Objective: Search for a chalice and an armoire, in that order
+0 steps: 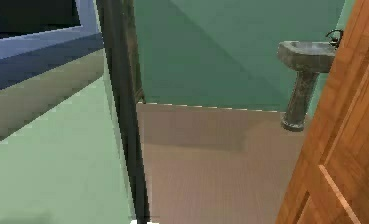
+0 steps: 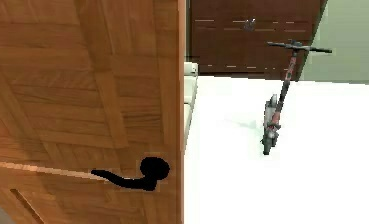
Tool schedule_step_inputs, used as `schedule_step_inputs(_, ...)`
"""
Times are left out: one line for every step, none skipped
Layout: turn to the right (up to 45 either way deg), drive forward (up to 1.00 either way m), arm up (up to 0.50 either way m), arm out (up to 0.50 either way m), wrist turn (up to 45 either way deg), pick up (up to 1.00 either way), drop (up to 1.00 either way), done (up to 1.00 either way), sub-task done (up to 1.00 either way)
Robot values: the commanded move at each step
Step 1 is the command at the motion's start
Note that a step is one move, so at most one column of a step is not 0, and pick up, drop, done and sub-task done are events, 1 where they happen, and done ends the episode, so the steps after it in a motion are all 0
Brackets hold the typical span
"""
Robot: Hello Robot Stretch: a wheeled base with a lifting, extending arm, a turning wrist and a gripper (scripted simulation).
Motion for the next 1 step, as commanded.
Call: schedule_step_inputs(6.0, 0.0, 0.0, 0.0, 0.0, 0.0, 0.0, 0.0, 0.0)
